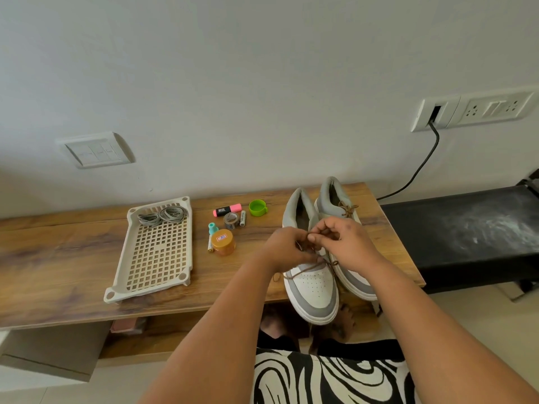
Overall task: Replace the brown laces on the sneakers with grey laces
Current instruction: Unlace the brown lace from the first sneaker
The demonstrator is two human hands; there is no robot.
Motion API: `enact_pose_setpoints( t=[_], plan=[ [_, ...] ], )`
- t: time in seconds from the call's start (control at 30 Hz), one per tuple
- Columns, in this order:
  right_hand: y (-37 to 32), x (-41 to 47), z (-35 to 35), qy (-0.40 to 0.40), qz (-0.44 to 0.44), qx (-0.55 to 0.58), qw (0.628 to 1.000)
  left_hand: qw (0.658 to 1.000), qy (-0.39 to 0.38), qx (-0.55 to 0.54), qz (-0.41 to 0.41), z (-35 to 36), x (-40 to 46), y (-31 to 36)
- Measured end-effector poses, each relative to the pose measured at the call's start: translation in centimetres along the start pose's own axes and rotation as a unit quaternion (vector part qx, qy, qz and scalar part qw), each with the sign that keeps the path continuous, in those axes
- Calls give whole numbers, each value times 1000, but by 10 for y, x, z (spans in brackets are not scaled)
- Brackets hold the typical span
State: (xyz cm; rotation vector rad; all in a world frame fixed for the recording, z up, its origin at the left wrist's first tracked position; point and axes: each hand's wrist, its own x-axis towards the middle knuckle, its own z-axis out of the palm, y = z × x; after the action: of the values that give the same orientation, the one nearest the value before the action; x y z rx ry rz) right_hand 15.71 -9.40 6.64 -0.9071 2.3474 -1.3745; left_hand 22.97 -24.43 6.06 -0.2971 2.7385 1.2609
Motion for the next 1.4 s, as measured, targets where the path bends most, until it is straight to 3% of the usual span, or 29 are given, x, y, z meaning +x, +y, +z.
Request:
enact_pose_setpoints(
  t=[0.17, 0.3, 0.4, 0.6, 0.83, 0.97, 1.2, 1.4],
  plan=[
    [0, 2, -6, 15, 27, 50, 998, 998, 59, -33, -11, -6, 1, 1],
    [12, 1, -11, -88, 72, -84, 990, 986, 106, -106, 71, -13, -6, 4],
    [14, -1, -7, -118, 81, -84, 986, 985, 94, -120, 85, -12, -9, 5],
    [8, -4, 13, -95, 42, -117, 988, 994, 56, -67, -65, -12, -3, -7],
    [7, -2, 17, -123, 5, -152, 981, 993, 29, -31, -109, -27, -10, -14],
    [6, 0, 16, -153, 15, -209, 966, 991, -31, 54, -122, -29, -10, -14],
    [1, -1, 14, -148, 19, -223, 963, 972, -44, 177, -147, -30, -8, -17],
    [0, -5, 18, -94, 4, -148, 984, 985, -11, -111, -130, -36, -15, -12]
  ],
)
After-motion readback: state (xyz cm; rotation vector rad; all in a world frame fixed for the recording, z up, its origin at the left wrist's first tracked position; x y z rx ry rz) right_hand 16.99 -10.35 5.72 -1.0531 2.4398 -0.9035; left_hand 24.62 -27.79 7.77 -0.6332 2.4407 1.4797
